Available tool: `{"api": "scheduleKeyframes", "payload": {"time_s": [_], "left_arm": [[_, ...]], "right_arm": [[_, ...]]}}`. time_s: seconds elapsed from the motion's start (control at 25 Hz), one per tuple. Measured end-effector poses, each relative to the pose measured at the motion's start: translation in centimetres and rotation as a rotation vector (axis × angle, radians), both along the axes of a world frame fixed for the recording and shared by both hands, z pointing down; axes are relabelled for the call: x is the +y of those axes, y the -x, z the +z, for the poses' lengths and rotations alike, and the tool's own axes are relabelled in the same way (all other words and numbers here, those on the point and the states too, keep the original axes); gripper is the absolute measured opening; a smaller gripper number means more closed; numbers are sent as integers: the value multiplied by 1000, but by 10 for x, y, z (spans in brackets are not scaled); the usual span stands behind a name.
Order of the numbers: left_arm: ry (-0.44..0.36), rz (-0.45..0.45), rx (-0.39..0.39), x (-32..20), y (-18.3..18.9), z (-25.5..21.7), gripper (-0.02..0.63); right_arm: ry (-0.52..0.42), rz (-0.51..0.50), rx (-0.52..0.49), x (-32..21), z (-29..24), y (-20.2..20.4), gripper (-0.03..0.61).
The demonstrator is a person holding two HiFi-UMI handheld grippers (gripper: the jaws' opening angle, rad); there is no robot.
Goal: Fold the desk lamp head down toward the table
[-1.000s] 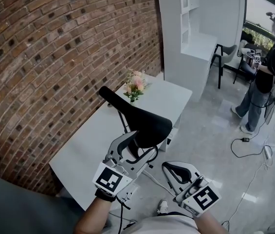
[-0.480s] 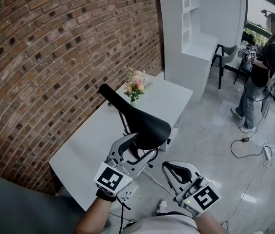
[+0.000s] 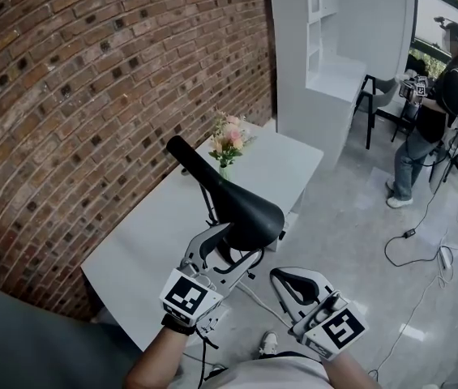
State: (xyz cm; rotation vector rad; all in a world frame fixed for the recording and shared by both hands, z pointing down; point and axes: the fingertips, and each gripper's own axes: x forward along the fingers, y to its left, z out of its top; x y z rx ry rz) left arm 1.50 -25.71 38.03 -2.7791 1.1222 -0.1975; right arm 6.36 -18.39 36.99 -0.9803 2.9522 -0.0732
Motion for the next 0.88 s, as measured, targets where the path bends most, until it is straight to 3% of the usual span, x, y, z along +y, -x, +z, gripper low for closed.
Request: {"api": "scheduleKeyframes", "payload": {"time_s": [0.88], "left_arm": [[78, -69, -30, -17, 13, 40, 268]], "right_arm": [[8, -21, 0, -12, 3, 3, 18]]}}
